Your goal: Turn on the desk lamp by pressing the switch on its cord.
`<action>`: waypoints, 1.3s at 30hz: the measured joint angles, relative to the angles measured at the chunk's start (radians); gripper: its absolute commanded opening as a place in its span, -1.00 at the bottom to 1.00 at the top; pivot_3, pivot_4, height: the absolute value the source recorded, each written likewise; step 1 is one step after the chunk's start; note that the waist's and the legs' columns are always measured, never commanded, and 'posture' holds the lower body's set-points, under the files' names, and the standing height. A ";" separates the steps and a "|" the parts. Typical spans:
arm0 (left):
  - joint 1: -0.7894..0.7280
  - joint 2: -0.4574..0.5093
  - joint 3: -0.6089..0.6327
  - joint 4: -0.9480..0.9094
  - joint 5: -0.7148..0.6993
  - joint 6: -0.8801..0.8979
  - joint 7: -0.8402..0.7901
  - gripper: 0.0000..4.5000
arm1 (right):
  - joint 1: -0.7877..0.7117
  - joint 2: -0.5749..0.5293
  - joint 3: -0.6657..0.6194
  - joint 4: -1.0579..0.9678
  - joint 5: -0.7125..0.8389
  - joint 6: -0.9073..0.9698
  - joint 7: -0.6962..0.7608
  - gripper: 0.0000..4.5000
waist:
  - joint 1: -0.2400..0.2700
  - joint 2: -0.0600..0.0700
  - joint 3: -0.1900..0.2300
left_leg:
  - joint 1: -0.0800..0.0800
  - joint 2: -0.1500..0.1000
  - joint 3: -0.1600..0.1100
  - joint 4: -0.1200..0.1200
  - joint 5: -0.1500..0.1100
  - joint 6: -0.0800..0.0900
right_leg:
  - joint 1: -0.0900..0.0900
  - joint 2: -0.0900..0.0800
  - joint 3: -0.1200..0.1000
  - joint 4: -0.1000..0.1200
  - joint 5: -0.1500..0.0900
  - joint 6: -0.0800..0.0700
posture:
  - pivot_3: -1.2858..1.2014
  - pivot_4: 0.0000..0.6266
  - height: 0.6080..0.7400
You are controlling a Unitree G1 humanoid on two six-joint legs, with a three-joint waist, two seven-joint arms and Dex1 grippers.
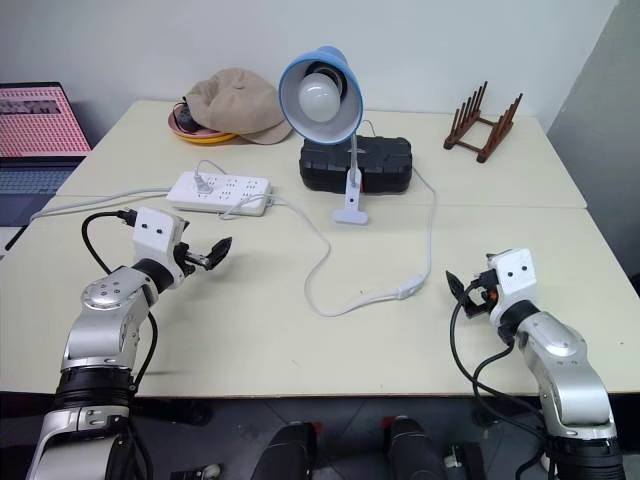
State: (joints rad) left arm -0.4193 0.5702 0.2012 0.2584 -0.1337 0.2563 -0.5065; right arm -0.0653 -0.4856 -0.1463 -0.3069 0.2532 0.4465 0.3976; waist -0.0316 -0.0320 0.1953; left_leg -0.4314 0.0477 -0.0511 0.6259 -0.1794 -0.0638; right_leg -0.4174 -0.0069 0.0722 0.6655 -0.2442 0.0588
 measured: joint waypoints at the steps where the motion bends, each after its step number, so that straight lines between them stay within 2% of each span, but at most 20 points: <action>1: 0.000 0.001 0.000 0.000 0.000 0.001 -0.003 0.99 | 0.001 0.000 0.001 0.000 0.000 0.000 0.000 1.00 | 0.000 0.000 0.000 | 0.000 0.000 0.000 0.000 0.000 0.000 | 0.000 0.000 0.000 0.000 0.000 0.000 | 0.03 -0.52 1.00; 4: 0.000 0.010 -0.001 -0.012 -0.003 0.014 -0.023 0.99 | 0.015 -0.010 0.007 -0.003 0.001 0.000 0.017 1.00 | 0.000 0.000 0.000 | 0.000 0.000 0.000 0.000 0.000 0.000 | 0.000 0.000 0.000 0.000 0.000 0.000 | 0.03 -0.52 1.00; 8: 0.019 0.043 -0.026 -0.122 -0.051 0.098 -0.123 0.99 | -0.003 -0.125 0.013 -0.004 0.024 0.001 0.157 1.00 | -0.001 0.000 0.000 | 0.001 0.000 0.001 0.001 0.000 0.000 | 0.002 0.000 0.000 -0.001 -0.001 -0.001 | 0.03 -0.52 1.00; 13: 0.040 0.108 -0.134 -0.356 -0.165 0.229 -0.327 0.99 | -0.126 -0.336 0.111 0.072 0.041 -0.062 0.481 1.00 | -0.002 0.000 0.000 | 0.003 0.000 0.001 0.002 0.000 0.000 | 0.004 0.000 0.000 -0.002 -0.003 -0.005 | 0.03 -0.52 1.00; 16: 0.042 0.142 -0.191 -0.461 -0.221 0.288 -0.423 0.99 | -0.266 -0.380 0.215 0.218 -0.012 -0.179 0.648 1.00 | -0.008 0.000 0.001 | 0.007 0.000 0.001 0.001 0.000 0.000 | 0.008 0.000 0.001 -0.003 -0.003 -0.005 | 0.03 -0.52 1.00; 22: 0.028 0.150 -0.301 -0.556 -0.247 0.285 -0.530 0.99 | -0.561 -0.322 0.413 0.557 -0.167 -0.474 0.863 1.00 | -0.025 0.001 0.001 | 0.010 0.000 0.001 -0.001 0.000 0.000 | 0.009 0.000 0.001 -0.002 -0.003 -0.005 | 0.03 -0.52 1.00; 27: 0.026 0.149 -0.317 -0.573 -0.257 0.285 -0.537 0.99 | -0.682 -0.254 0.490 0.775 -0.241 -0.649 0.958 1.00 | -0.025 0.001 0.001 | 0.010 0.000 0.001 -0.002 0.000 0.000 | 0.009 0.000 0.001 -0.003 -0.003 -0.004 | 0.03 -0.52 1.00; 33: 0.064 0.147 -0.318 -0.587 -0.259 0.280 -0.529 0.99 | -0.776 -0.187 0.525 0.986 -0.307 -0.811 0.992 1.00 | -0.025 0.001 0.002 | 0.010 0.000 0.001 -0.001 0.000 0.000 | 0.009 0.000 0.001 -0.001 -0.003 -0.005 | 0.03 -0.52 1.00; 36: 0.075 0.147 -0.318 -0.605 -0.260 0.281 -0.526 1.00 | -0.811 -0.165 0.531 1.068 -0.328 -0.872 0.998 0.78 | -0.025 0.001 0.002 | 0.010 0.000 0.001 -0.001 0.000 0.000 | 0.010 0.000 0.001 -0.001 -0.003 -0.005 | 0.03 -0.52 1.00; 39: 0.076 0.146 -0.318 -0.611 -0.261 0.281 -0.523 1.00 | -0.836 -0.148 0.531 1.120 -0.350 -0.922 1.001 0.37 | -0.025 0.001 0.002 | 0.011 0.000 0.001 -0.001 0.000 0.000 | 0.010 0.000 0.001 -0.001 -0.003 -0.005 | 0.03 -0.52 1.00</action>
State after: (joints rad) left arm -0.3437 0.7159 -0.1170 -0.3531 -0.3944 0.5369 -1.0298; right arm -0.9016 -0.6335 0.3850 0.8134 -0.0970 -0.4755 1.3990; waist -0.0569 -0.0305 0.1969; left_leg -0.4201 0.0478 -0.0500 0.6248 -0.1795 -0.0637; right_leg -0.4070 -0.0071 0.0730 0.6644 -0.2476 0.0539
